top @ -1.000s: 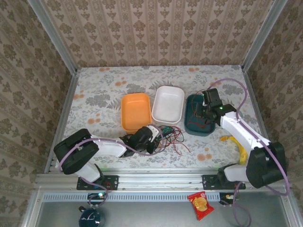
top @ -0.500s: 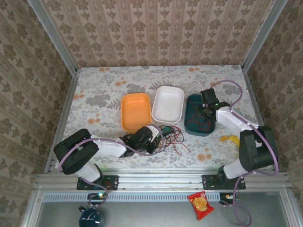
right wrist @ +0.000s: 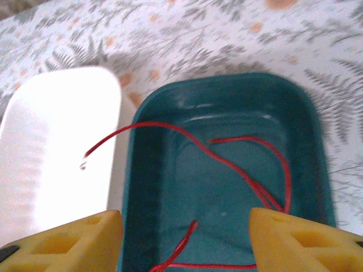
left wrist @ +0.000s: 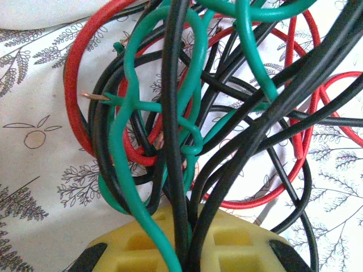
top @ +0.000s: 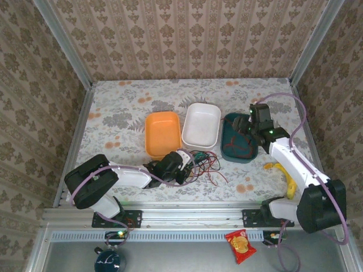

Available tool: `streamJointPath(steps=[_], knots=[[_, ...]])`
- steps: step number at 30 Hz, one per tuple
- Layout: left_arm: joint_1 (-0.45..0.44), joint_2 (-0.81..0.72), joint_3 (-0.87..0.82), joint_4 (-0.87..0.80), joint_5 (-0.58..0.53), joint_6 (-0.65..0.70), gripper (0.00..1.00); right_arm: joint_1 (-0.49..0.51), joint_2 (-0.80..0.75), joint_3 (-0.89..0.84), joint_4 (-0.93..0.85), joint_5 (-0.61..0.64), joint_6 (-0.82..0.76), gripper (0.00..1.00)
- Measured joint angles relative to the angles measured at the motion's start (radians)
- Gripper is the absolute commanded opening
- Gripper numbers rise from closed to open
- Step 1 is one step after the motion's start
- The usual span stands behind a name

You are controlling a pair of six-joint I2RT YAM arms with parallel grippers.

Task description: Untangle the cables

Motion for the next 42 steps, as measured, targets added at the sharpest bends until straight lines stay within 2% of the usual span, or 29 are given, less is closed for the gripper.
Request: streamJointPath(steps=[5,12,18,21,28,42], knots=[[0.000,0.000,0.000,0.000,0.000,0.000,0.11,0.037,0.095,0.051,0.002,-0.074,0.000,0.62],[0.000,0.006,0.006,0.000,0.000,0.000,0.11,0.062,0.299,0.202,0.001,-0.095,0.000,0.60],[-0.001,0.006,0.007,-0.001,0.000,0.000,0.11,0.064,0.413,0.284,-0.001,-0.076,-0.001,0.50],[-0.001,0.006,0.007,-0.001,0.000,0.000,0.11,0.064,0.463,0.325,-0.002,-0.067,-0.006,0.40],[-0.001,0.006,0.007,-0.001,0.000,0.000,0.11,0.064,0.483,0.334,-0.008,-0.053,-0.004,0.30],[-0.001,0.006,0.007,-0.001,0.000,0.000,0.11,0.087,0.481,0.288,0.021,-0.050,0.004,0.34]])
